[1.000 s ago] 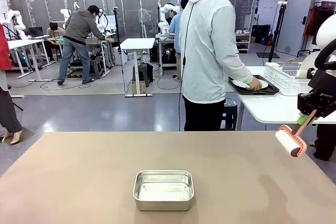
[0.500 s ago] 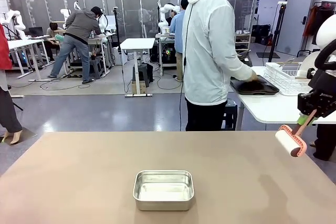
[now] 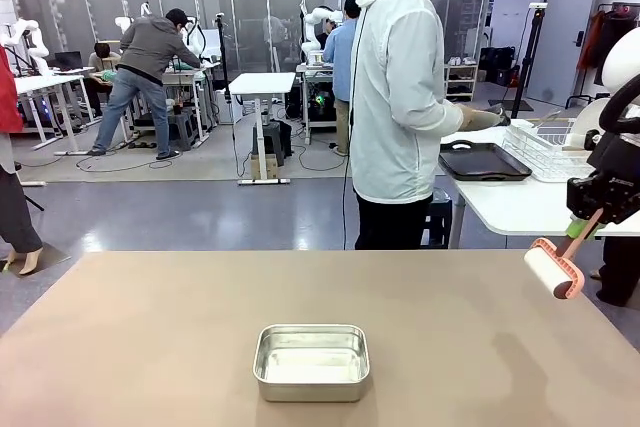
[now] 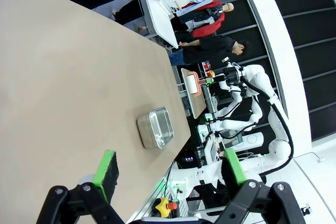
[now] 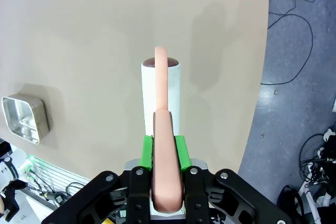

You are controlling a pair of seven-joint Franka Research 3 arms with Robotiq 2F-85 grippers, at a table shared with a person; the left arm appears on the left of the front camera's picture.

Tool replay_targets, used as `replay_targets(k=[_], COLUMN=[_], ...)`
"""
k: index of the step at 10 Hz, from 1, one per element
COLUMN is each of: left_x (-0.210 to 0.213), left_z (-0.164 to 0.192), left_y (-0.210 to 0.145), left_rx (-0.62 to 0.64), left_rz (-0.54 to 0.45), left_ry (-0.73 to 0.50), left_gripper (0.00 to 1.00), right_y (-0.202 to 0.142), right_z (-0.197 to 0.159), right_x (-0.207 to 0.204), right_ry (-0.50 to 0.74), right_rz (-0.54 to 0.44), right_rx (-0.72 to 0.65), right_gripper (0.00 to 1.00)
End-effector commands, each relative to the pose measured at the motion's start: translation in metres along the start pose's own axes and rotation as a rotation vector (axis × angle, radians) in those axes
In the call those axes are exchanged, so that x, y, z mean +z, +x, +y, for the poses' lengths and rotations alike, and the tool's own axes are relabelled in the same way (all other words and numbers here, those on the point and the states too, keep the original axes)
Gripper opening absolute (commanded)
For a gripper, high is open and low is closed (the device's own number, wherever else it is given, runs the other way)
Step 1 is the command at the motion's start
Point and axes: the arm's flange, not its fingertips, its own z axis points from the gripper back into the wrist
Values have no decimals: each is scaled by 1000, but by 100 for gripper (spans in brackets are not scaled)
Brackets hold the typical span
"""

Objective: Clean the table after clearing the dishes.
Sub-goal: Place the Lint Roller back on top of the Airtight Container.

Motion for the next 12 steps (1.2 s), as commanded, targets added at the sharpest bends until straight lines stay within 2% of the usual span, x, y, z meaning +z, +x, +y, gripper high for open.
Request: replay_targets(k=[1,2,3,4,6,8,10,12], left_x=[2,2,2,2,2,2,2,2], left_z=[-2,-2,-2,-2,-2,-2,-2,-2], left_y=[-2,-2,-2,-2,-2,-2,-2,-2], left_rx=[2,2,2,2,2,2,2,2], left_rz=[-7,-7,-7,-7,-7,-7,-7,-7], left_ry=[-8,-8,-8,-8,-8,-8,-8,-8], left_gripper=[100,100,100,100,100,100,100,100], right_y=[0,0,0,-4,-20,-33,-43,-58], right_z=[2,0,23,56,129,214,308,383], right_x=[1,0,10,23,48,55,34,0], right_ry=[-2,0,36,19,25,5,-12,-29], right_rz=[-7,0,-37,-67,-77,-1,102,205], right_rx=[2,0,136,287,575,871,1135,1320], right_gripper=[20,20,20,20,20,20,20,20])
